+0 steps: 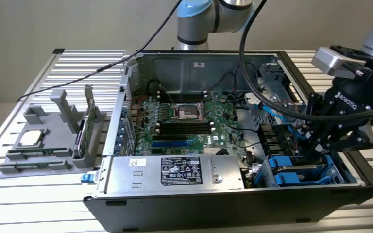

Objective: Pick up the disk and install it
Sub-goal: 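Insert the first disk wire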

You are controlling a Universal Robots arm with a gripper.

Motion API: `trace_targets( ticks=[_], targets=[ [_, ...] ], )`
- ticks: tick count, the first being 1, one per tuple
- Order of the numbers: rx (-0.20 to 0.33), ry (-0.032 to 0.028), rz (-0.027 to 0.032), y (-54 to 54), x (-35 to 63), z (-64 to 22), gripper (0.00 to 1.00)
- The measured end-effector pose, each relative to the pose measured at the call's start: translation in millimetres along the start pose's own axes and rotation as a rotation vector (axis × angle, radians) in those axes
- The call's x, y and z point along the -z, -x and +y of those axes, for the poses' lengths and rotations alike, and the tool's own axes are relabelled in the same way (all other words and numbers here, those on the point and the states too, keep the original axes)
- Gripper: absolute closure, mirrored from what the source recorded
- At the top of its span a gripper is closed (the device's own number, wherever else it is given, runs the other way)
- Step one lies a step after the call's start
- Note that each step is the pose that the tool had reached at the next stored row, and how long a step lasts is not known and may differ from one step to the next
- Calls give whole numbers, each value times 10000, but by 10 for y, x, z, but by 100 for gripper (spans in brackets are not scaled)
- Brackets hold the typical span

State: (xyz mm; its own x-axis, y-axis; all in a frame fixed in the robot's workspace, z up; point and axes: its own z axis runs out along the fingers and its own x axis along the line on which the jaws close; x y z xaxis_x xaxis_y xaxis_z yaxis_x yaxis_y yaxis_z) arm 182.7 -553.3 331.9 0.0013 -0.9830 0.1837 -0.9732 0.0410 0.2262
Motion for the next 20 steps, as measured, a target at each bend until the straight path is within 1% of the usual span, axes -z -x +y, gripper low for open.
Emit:
trace_targets(
  ticks=[7,14,20],
  targets=[
    [-6,-1,0,0,0,4,83],
    [-194,34,-43,6,2,5,83],
    [-235,42,-52,5,11,4,83]
  ],
)
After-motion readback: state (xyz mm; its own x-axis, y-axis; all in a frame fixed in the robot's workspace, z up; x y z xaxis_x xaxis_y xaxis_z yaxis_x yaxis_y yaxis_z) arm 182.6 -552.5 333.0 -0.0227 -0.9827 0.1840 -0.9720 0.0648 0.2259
